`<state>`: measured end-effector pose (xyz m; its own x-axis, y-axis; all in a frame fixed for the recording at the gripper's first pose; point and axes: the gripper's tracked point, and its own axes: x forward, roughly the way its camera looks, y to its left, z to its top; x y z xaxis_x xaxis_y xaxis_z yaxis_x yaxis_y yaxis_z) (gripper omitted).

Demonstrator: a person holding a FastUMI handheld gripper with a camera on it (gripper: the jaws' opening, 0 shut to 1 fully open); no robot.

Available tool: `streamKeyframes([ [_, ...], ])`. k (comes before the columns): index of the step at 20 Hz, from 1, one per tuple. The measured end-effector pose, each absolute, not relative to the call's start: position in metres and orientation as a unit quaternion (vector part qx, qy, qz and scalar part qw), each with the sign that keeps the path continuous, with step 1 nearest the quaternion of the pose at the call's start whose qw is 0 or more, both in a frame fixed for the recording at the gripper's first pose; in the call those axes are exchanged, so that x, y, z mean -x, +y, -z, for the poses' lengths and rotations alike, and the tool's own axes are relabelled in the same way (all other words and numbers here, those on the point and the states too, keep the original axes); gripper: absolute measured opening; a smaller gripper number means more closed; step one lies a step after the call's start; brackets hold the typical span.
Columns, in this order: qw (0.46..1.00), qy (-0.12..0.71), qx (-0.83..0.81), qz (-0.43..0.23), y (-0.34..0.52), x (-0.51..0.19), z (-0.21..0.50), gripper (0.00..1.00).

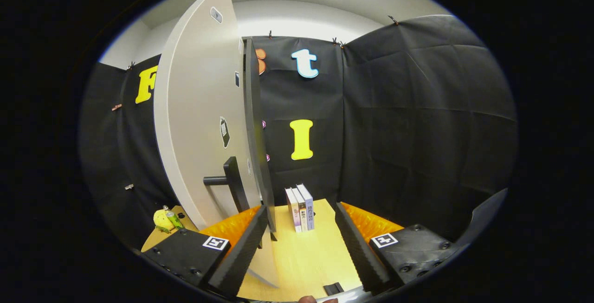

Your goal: Open the shoe cabinet door, grab the shoes and put them into the shoe cabinet, then close the shoe cabinet door.

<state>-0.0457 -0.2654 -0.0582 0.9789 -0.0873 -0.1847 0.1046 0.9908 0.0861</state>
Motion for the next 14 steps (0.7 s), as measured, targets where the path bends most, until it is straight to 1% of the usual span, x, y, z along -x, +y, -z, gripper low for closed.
streamKeyframes([
  [2, 0.993, 0.095, -0.060, 0.040, -0.253, 0.048, 0.059, 0.97],
  [14, 0.992, 0.097, -0.070, -0.026, -0.132, 0.049, 0.062, 0.97],
])
